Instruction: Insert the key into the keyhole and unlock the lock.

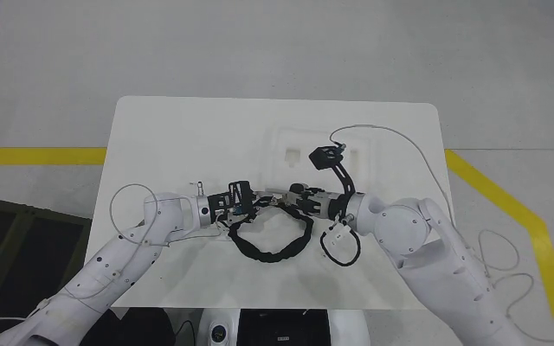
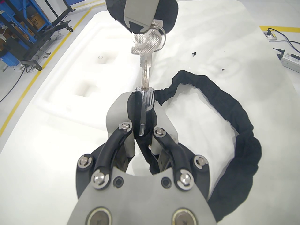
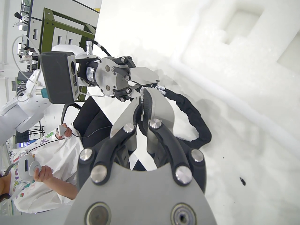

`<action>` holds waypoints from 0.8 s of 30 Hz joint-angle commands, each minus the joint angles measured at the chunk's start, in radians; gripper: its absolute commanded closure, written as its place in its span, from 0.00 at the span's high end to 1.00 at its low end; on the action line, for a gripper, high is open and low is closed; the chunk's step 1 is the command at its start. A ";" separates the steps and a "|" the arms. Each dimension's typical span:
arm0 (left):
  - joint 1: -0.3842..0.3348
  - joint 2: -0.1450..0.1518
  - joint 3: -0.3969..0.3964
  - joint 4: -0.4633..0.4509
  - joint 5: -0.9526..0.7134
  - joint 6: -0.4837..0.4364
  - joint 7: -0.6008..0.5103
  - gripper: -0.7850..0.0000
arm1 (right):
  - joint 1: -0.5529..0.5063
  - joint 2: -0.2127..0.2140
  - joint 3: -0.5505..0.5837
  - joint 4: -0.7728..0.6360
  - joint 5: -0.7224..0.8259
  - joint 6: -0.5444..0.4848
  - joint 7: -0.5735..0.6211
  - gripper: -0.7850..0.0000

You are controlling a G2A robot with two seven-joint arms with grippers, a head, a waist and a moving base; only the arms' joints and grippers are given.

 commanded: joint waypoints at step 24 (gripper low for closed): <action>0.000 0.000 0.000 0.000 0.000 0.000 0.000 0.00 | 0.027 -0.017 -0.042 0.038 -0.015 0.020 -0.042 0.00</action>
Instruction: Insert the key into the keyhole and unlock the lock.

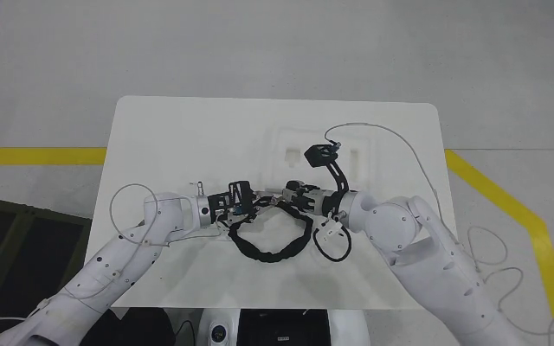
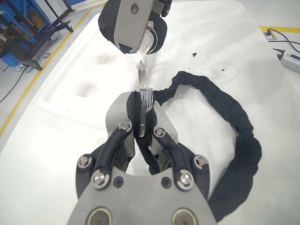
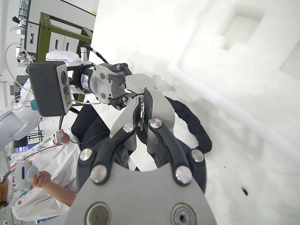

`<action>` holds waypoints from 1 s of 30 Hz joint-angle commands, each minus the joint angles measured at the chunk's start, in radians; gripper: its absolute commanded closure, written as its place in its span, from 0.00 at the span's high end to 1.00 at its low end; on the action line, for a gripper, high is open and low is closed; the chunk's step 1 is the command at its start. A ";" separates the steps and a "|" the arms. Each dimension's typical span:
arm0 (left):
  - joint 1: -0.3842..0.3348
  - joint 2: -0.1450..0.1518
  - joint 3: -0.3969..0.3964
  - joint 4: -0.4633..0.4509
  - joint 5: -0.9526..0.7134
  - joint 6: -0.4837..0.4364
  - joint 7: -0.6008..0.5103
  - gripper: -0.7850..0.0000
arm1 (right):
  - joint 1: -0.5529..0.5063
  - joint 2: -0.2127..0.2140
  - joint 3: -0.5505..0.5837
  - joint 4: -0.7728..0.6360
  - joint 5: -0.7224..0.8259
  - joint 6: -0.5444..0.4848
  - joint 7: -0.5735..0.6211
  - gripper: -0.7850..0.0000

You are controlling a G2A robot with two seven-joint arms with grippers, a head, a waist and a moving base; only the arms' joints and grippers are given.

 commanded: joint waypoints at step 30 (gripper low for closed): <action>-0.019 -0.006 -0.016 0.008 -0.072 -0.127 -0.057 0.00 | -0.085 0.024 0.174 0.005 0.118 -0.415 -0.015 1.00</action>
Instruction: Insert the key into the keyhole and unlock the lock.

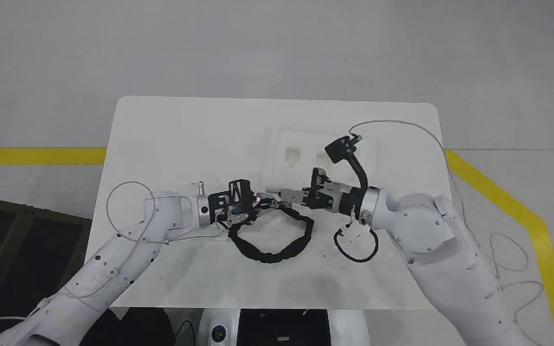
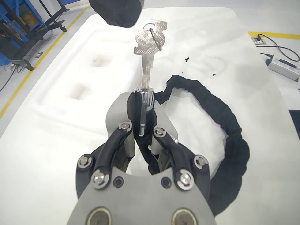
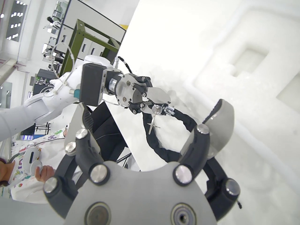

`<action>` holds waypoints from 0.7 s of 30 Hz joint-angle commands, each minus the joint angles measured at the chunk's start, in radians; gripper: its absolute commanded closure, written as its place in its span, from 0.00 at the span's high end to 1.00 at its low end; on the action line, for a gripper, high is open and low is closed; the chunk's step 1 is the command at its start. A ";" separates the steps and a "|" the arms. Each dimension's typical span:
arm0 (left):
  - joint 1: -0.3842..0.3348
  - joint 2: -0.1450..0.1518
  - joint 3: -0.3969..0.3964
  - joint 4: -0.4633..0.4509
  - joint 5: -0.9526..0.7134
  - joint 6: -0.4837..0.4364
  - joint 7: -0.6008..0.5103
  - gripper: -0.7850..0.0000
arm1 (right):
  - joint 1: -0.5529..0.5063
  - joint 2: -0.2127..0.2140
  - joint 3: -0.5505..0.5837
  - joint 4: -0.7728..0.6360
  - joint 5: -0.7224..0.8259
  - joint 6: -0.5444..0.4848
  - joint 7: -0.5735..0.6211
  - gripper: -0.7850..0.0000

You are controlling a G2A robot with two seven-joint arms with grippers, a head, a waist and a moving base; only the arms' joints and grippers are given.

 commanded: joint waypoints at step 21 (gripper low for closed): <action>-0.272 -0.014 0.219 0.169 -0.422 -0.229 -0.203 0.00 | -0.040 0.040 0.133 0.093 0.009 -0.491 0.058 1.00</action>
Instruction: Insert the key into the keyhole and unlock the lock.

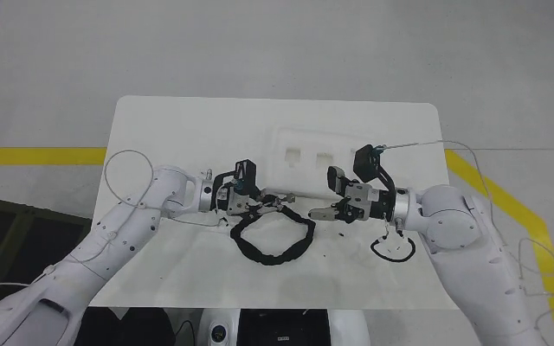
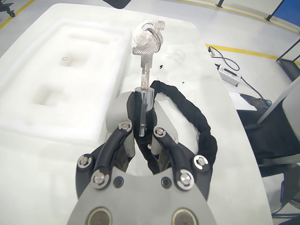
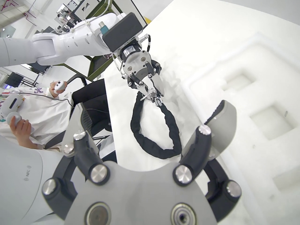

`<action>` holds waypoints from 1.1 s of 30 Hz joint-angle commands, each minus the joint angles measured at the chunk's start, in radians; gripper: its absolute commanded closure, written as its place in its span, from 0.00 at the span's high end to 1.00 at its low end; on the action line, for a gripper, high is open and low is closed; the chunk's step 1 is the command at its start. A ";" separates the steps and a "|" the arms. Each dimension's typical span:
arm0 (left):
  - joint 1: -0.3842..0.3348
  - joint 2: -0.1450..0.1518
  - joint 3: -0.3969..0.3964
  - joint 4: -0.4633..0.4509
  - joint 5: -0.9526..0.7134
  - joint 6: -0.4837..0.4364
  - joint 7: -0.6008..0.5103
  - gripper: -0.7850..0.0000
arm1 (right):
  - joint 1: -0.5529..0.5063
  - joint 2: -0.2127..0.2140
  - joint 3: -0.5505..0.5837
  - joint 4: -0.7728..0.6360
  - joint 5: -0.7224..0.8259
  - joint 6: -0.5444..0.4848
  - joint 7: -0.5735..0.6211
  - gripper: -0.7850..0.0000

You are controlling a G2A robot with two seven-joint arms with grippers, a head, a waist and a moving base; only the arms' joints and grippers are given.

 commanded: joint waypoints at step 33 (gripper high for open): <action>-0.066 0.030 0.062 -0.053 -0.078 0.000 -0.109 0.00 | 0.160 -0.005 -0.147 -0.009 -0.505 -0.295 -0.115 0.98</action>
